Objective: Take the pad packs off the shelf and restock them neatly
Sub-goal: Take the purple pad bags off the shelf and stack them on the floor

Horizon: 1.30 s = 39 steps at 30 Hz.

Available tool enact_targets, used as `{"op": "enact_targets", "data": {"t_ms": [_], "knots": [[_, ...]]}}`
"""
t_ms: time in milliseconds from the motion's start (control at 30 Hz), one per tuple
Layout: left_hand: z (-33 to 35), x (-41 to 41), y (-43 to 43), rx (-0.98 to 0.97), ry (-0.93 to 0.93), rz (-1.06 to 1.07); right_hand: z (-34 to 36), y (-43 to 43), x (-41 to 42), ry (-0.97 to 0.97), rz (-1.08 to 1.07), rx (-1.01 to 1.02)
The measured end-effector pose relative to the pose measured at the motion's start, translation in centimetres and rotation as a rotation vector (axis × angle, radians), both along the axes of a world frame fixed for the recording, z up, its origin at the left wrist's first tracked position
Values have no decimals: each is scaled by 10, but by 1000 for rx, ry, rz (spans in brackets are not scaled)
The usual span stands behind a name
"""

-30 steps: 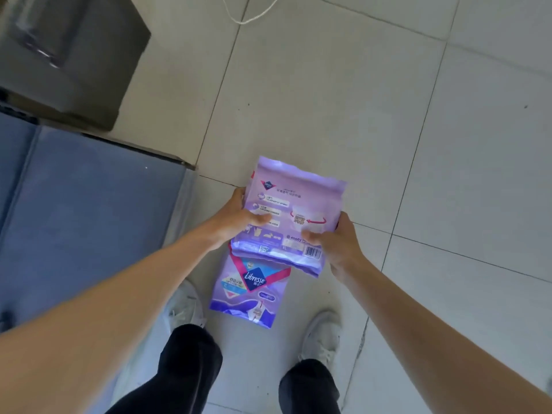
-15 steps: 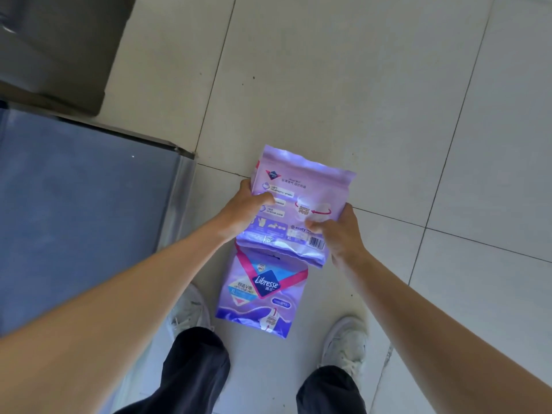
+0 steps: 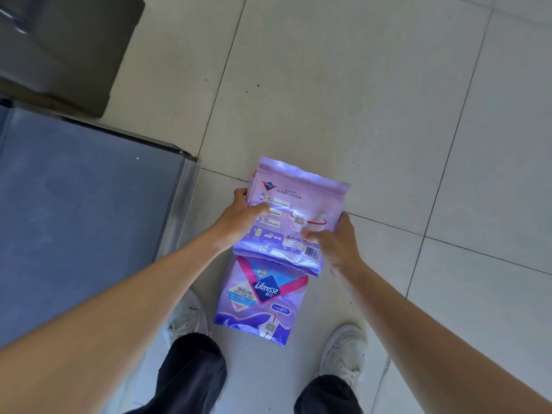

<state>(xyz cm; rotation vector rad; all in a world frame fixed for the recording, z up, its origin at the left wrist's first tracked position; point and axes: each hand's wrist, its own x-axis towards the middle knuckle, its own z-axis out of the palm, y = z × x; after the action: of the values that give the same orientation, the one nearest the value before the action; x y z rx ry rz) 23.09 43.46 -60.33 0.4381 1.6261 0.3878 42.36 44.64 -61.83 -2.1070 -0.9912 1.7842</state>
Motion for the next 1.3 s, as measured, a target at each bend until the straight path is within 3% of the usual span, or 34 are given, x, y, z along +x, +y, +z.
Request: {"op": "enact_targets", "data": {"t_ms": [267, 367, 500, 700, 800, 900, 1100, 1300], "knots": [[12, -7, -3, -6, 59, 23, -1, 2, 3, -52, 11, -45], [43, -13, -4, 3, 119, 24, 43, 7, 1, -140, 57, -87], [117, -19, -9, 29, 218, 43, 119, 14, 1, -315, 306, -57], [290, -40, -23, 238, 240, 122, 270, 54, -42, -426, 952, 235], [382, -61, -39, 351, 391, 105, 355, 73, -90, -473, 1277, 465], [460, -86, -70, 434, 573, 153, 434, 70, -146, -454, 1461, 698], [537, -132, -174, 397, 834, 413, 542, 3, -246, -285, 1703, 1021], [546, -140, -295, 206, 995, 589, 569, -84, -305, -106, 1857, 1160]]}}
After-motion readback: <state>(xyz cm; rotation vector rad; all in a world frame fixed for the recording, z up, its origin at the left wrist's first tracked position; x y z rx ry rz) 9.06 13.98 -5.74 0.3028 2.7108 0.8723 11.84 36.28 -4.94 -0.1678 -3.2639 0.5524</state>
